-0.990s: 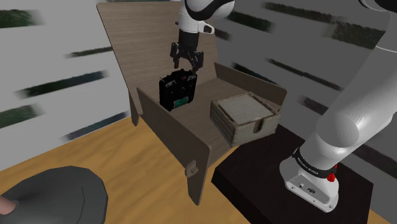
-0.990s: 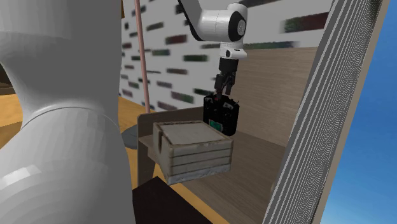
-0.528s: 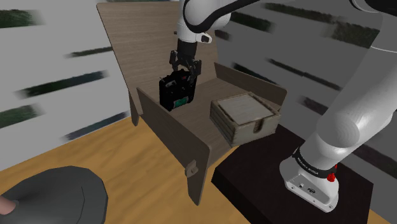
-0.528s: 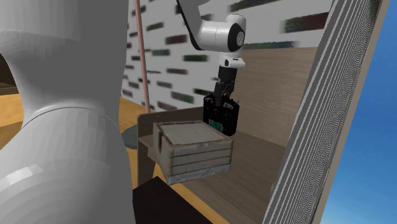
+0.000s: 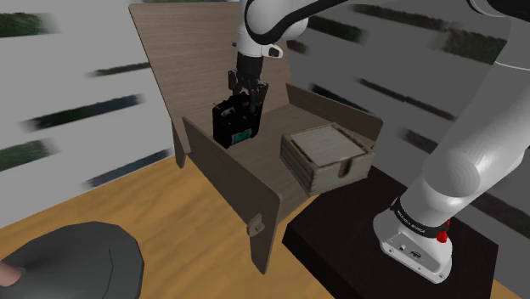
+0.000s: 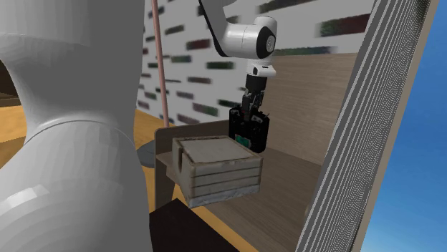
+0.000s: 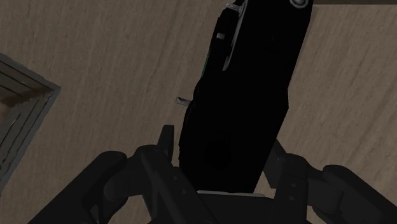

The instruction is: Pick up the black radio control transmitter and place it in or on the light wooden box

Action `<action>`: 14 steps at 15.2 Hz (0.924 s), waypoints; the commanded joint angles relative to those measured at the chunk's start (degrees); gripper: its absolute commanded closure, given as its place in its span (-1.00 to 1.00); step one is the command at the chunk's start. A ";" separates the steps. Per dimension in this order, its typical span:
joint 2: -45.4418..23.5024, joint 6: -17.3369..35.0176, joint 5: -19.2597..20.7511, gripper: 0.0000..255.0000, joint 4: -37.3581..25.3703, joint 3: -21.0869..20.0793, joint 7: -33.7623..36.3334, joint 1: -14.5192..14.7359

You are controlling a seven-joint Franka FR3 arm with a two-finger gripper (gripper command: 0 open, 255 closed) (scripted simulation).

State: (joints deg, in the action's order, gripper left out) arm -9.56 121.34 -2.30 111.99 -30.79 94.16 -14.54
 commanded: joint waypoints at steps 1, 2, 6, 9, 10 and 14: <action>-0.02 -0.01 -0.01 1.00 0.00 -0.02 0.01 0.02; -0.03 -0.01 0.00 1.00 -0.01 -0.02 0.01 0.02; 0.00 -0.01 -0.02 1.00 0.01 -0.02 0.00 0.01; 0.32 -0.70 -0.19 1.00 -0.39 -0.05 -0.06 -0.04; 0.64 -1.41 -0.35 1.00 -0.82 -0.08 -0.12 -0.09; 1.76 -4.30 -0.90 1.00 -2.73 -0.16 -0.26 -0.26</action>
State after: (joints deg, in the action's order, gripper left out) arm -7.95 117.72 -3.16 109.91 -30.96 93.96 -14.75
